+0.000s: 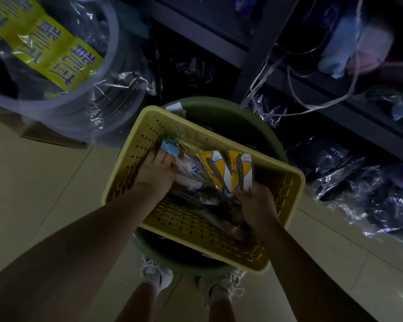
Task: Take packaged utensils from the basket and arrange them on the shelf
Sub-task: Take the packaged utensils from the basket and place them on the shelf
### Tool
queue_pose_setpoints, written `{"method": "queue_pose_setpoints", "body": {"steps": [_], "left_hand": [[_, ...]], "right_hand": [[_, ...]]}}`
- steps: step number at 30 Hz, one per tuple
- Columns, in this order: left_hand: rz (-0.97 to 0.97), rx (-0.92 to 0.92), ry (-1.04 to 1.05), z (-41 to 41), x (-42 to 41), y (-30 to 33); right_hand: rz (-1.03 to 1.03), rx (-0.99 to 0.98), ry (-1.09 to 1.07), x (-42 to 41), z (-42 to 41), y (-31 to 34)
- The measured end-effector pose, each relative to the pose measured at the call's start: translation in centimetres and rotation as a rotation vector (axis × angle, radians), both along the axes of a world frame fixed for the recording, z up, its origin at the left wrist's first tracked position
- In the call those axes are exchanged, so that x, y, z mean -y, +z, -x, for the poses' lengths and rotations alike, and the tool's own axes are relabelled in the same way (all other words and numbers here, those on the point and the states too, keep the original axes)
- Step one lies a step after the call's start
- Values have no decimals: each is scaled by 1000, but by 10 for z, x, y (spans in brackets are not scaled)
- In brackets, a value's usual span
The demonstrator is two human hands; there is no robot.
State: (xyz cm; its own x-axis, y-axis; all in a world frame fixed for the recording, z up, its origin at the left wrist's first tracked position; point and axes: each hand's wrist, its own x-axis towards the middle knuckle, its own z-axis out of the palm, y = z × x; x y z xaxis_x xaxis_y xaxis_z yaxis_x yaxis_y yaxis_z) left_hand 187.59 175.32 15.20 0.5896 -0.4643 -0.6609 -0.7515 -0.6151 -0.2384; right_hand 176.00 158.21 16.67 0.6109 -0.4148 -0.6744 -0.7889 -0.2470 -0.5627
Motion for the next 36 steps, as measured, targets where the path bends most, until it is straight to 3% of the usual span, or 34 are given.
{"method": "queue_pose_setpoints", "body": {"steps": [3, 6, 9, 12, 17, 23, 27, 32, 36], "left_hand": [[-52, -14, -33, -3, 4, 2], [69, -101, 87, -9, 7, 13], [448, -281, 542, -10, 2, 27], [897, -483, 1263, 4, 8, 40], [984, -687, 1852, 31, 39, 24], [958, -784, 2040, 42, 73, -19], [1034, -705, 2161, 45, 94, -22], [1063, -435, 2093, 47, 90, -20], [1195, -548, 1950, 50, 56, 25]], "right_hand": [[1, -5, -29, -2, 0, 3], [-4, -8, -76, -2, 2, 5], [-56, -10, -124, 0, 2, 9], [-114, 16, -190, -1, 5, 13], [-61, 80, -270, 5, 10, 28], [58, 77, -322, -2, 11, 27], [126, 74, -331, -3, 11, 23], [124, 99, -309, -5, 14, 23], [-10, 77, -299, -5, 12, 43]]}}
